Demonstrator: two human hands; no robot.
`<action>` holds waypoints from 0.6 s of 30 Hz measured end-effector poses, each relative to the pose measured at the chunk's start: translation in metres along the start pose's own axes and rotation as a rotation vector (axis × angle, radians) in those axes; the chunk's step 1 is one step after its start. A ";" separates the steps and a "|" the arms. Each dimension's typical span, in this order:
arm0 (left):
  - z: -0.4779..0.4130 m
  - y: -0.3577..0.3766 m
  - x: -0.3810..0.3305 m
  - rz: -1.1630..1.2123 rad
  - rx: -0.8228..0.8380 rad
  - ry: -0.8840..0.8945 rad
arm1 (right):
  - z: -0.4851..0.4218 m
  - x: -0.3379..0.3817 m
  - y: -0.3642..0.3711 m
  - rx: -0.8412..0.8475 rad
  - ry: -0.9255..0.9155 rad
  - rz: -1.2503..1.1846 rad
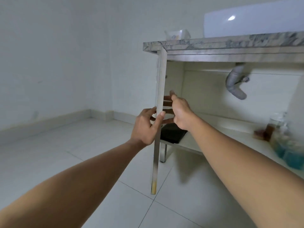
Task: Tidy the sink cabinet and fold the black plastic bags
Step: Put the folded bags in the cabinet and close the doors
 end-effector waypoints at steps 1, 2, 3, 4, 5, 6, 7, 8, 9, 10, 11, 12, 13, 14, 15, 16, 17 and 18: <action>-0.001 0.015 -0.008 -0.015 0.013 0.004 | 0.003 0.002 -0.018 0.008 0.036 -0.004; -0.003 0.029 -0.017 -0.023 0.025 0.008 | 0.005 0.003 -0.035 0.023 0.061 -0.008; -0.004 0.045 -0.026 -0.024 0.049 0.019 | 0.006 0.004 -0.053 0.044 0.072 -0.010; -0.005 0.061 -0.034 -0.027 0.087 0.037 | 0.006 0.004 -0.070 0.067 0.076 -0.019; -0.006 0.077 -0.041 -0.031 0.133 0.054 | 0.005 0.003 -0.088 0.080 0.075 -0.029; -0.006 0.094 -0.047 -0.039 0.179 0.063 | 0.004 0.000 -0.106 0.089 0.076 -0.045; -0.006 0.112 -0.051 -0.046 0.225 0.072 | 0.001 -0.003 -0.123 0.079 0.077 -0.055; -0.006 0.129 -0.054 -0.048 0.281 0.075 | 0.001 -0.005 -0.139 0.065 0.077 -0.072; -0.006 0.146 -0.056 -0.049 0.341 0.070 | -0.001 -0.008 -0.155 0.025 0.068 -0.081; -0.008 0.160 -0.058 -0.051 0.390 0.058 | -0.004 -0.011 -0.170 -0.021 0.043 -0.083; -0.011 0.171 -0.059 -0.053 0.421 0.048 | -0.008 -0.013 -0.182 -0.083 0.001 -0.059; -0.015 0.180 -0.058 -0.049 0.435 0.039 | -0.013 -0.014 -0.193 -0.151 -0.054 -0.019; -0.020 0.188 -0.057 -0.037 0.443 0.028 | -0.015 -0.013 -0.203 -0.228 -0.121 0.045; -0.024 0.194 -0.055 -0.028 0.451 0.013 | -0.018 -0.014 -0.211 -0.307 -0.190 0.123; -0.027 0.201 -0.054 -0.023 0.456 0.006 | -0.018 -0.014 -0.218 -0.395 -0.265 0.213; -0.029 0.207 -0.053 -0.029 0.460 0.007 | -0.015 -0.014 -0.223 -0.481 -0.348 0.307; -0.030 0.212 -0.054 -0.041 0.460 0.010 | -0.009 -0.013 -0.224 -0.548 -0.438 0.400; -0.031 0.216 -0.055 -0.060 0.455 0.015 | -0.002 -0.014 -0.220 -0.583 -0.536 0.477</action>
Point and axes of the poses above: each hand's wrist, its own z-axis away from the middle knuckle, its own y-axis out of the palm, x = y × z, the point moved 7 cm from there along -z, towards the middle knuckle, and after that the axes turned 3 degrees about z, right-handed, at the moved point
